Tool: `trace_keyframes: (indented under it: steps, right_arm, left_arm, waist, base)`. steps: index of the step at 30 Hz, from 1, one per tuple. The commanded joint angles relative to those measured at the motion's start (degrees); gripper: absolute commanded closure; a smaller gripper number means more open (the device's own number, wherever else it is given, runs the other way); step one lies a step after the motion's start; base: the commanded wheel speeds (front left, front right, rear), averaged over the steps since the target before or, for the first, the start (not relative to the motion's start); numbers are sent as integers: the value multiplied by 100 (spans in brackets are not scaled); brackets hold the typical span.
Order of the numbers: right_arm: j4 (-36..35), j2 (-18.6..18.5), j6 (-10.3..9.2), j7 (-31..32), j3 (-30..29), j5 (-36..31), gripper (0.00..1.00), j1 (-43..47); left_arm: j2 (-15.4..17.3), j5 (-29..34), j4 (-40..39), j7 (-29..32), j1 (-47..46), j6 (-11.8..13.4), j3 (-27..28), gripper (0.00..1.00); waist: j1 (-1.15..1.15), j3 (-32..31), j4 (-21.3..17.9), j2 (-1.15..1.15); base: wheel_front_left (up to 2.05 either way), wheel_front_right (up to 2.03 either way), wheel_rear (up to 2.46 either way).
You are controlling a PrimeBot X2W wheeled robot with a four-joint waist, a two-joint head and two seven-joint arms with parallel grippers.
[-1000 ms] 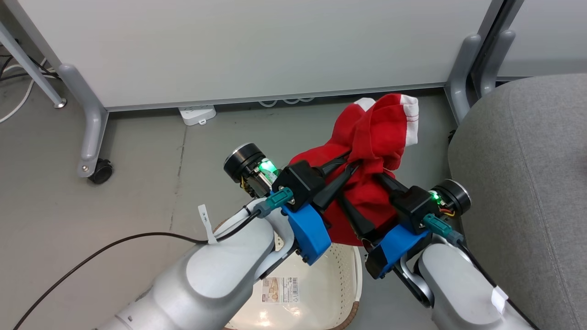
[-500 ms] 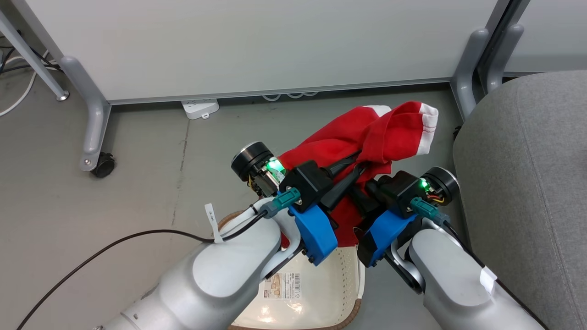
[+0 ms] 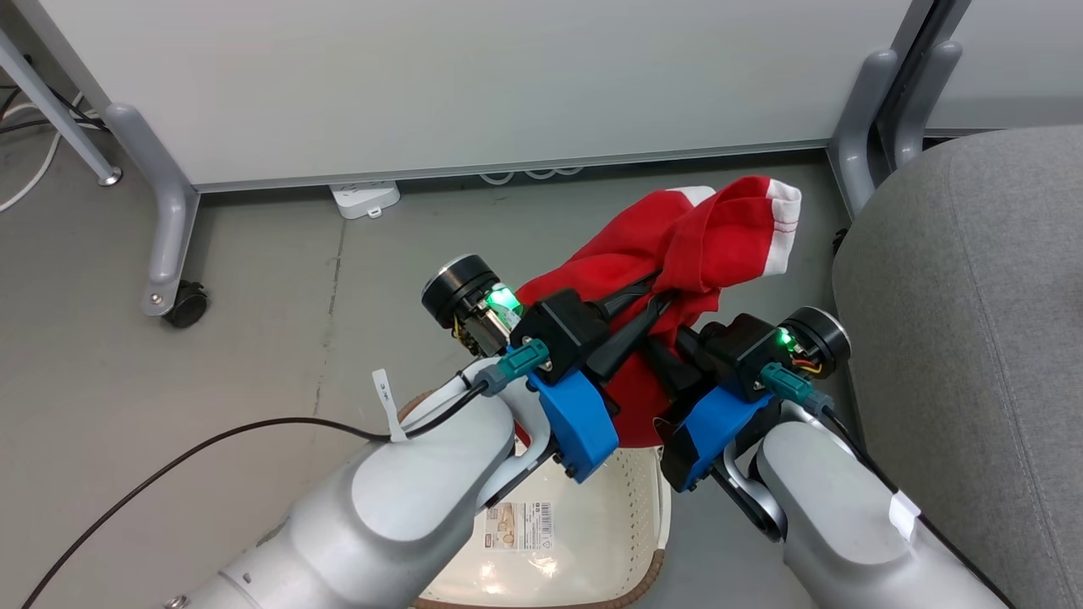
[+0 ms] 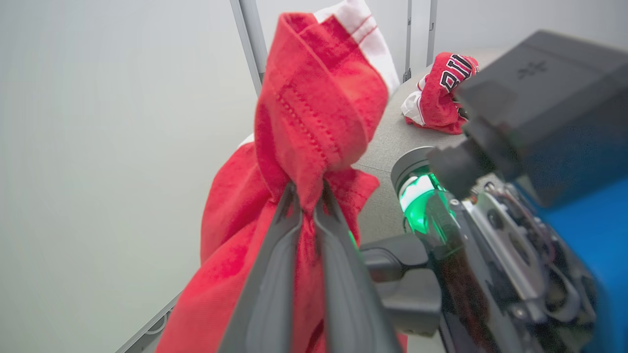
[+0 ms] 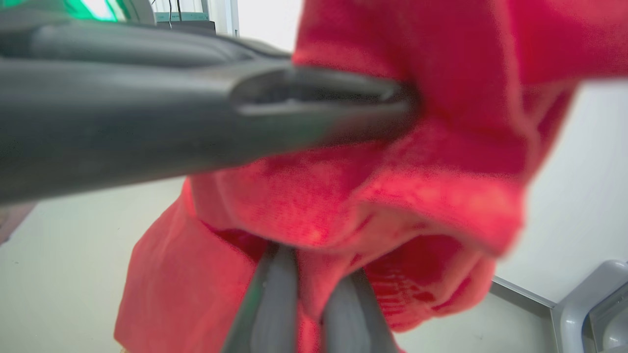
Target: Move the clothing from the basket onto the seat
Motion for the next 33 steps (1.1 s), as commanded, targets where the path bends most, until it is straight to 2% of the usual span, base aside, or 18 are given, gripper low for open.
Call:
trace_keyframes:
  steps: [1,2,3,4,5,21,33]
  right_arm:
    - [-29,-13,-4,-2,-3,23,100,9]
    - [-35,-14,-4,-2,-7,25,100,12]
    - [-40,-16,-4,-2,-12,26,100,15]
    - [-44,-16,-4,-2,-17,28,100,14]
    - [-45,-17,-4,-2,-22,30,100,15]
    - [-117,-4,-5,-2,-301,52,100,86]
    - [-505,3,-5,-3,-1111,-68,100,210]
  left_arm:
    - [42,-11,15,-42,-75,7,17,100]
    - [45,-12,20,-45,-82,10,16,100]
    - [43,-14,19,-47,-88,36,31,89]
    - [40,-6,11,-44,-103,58,45,28]
    - [38,3,7,-49,-110,75,46,0]
    - [152,57,-79,-84,-206,191,151,0]
    - [342,93,-153,-25,-327,204,126,0]
  waist:
    - [0,11,0,0]
    - [0,18,0,0]
    - [0,25,-2,0]
    - [0,32,-3,0]
    - [0,35,-5,0]
    - [0,168,-147,0]
    - [0,533,-806,0]
  base:
    - [0,0,0]
    - [0,0,0]
    - [0,0,0]
    - [0,0,0]
    - [0,0,0]
    - [0,0,0]
    - [0,0,0]
